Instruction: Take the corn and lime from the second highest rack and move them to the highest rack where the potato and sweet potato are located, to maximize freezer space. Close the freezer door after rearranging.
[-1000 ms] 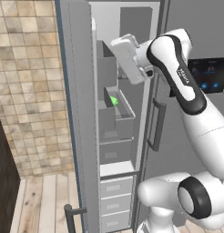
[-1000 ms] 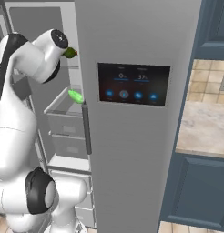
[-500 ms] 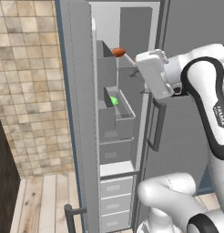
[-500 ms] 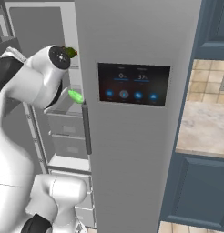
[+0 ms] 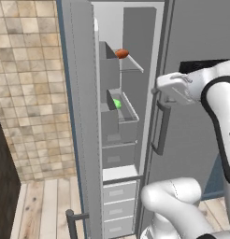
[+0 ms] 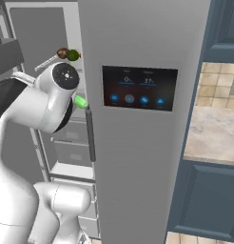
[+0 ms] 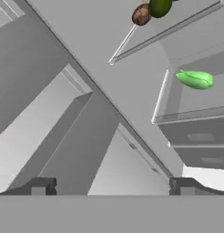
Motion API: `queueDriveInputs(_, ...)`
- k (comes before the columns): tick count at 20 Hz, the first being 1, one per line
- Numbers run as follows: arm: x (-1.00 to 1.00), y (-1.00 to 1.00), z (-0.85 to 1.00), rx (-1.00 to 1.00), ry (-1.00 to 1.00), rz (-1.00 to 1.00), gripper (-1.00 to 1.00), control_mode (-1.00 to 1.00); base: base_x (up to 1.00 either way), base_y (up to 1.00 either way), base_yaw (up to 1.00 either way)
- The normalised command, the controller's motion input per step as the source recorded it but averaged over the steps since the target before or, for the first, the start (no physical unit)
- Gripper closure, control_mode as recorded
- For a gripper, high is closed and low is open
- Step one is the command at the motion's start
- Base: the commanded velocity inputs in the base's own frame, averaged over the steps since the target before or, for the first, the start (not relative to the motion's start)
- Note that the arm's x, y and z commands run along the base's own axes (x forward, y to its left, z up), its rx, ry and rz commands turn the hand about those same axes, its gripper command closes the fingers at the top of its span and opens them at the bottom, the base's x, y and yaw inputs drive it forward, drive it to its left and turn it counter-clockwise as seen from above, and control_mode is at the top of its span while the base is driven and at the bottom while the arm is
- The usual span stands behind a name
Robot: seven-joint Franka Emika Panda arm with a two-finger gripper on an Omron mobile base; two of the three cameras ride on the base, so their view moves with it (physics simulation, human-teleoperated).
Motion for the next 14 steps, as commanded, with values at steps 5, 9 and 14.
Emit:
queueDriveInputs(5, 0.15, -0.01, -0.4, -0.31, -0.19, 0.0, -1.0, -1.0, 0.0, 0.0, 0.0)
queueDriveInputs(9, 0.36, -0.1, -0.41, -0.15, -0.01, 0.0, -1.0, -1.0, 0.0, 0.0, 0.0)
queueDriveInputs(14, 0.43, 0.0, -0.34, -0.12, -0.02, 0.06, -1.0, -1.0, 0.0, 0.0, 0.0)
